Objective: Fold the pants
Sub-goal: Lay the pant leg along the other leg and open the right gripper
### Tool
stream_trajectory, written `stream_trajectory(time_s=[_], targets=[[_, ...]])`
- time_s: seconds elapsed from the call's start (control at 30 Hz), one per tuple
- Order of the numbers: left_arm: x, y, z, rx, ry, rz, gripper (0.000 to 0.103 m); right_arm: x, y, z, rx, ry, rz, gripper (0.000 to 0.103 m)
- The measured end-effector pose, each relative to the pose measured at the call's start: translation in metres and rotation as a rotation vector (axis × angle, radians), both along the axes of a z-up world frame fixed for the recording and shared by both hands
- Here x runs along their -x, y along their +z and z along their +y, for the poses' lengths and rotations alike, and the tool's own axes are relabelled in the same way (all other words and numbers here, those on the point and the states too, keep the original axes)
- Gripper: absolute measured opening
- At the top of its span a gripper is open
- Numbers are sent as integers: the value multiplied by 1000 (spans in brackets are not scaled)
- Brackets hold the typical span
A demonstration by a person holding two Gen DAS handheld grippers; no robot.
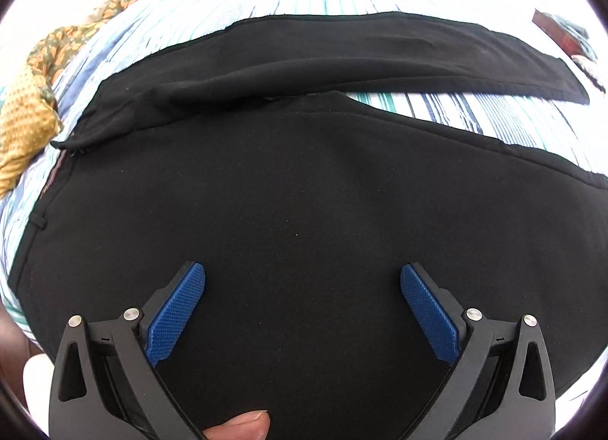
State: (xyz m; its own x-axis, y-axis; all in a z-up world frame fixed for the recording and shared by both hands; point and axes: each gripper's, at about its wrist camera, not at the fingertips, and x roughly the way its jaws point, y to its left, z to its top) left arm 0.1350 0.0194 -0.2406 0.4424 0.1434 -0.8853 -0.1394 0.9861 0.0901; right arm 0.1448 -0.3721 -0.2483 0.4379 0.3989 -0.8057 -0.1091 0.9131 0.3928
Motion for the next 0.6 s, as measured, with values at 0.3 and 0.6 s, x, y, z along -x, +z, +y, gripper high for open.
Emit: stream_trajectory(time_s=[0.3, 0.6], targets=[[2, 1, 0, -7, -3, 0, 103, 0, -4, 13, 81, 32, -26, 98], [-3, 0, 10, 13, -5, 10, 103, -5, -3, -2, 91, 67, 9, 101]])
